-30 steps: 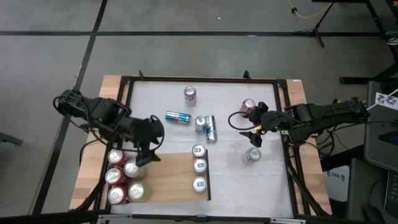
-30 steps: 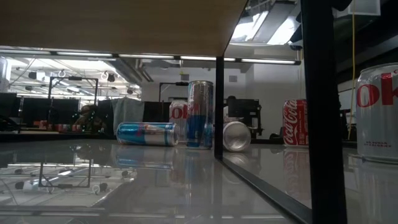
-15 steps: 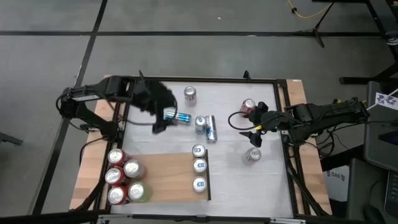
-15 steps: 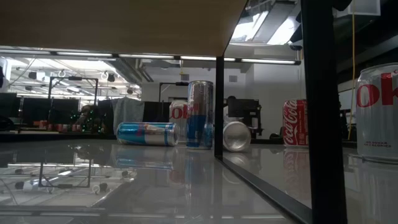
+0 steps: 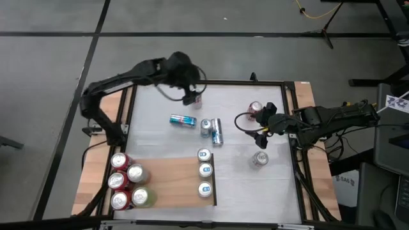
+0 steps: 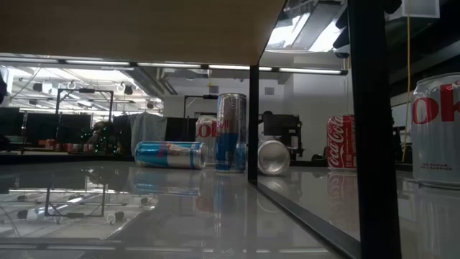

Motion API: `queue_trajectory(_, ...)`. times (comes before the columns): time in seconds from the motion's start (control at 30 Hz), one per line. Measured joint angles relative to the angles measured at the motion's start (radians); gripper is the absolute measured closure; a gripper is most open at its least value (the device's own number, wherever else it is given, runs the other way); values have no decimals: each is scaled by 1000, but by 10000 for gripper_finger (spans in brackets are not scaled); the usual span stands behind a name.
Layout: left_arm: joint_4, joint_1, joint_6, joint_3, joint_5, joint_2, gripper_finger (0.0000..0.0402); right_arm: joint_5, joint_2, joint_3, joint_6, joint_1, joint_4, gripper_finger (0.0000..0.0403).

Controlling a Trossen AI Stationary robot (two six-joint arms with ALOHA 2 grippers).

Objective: Place canned beverage on shelf
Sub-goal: Put the silver soda can on the shelf

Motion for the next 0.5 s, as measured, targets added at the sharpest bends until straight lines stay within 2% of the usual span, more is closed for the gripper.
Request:
queue_trajectory(0.23,42,93,-6,0,14,153,59,0,0,0,1,0,0,35)
queue_trajectory(0.5,39,143,-8,0,99,263,59,0,0,0,-9,0,-1,35)
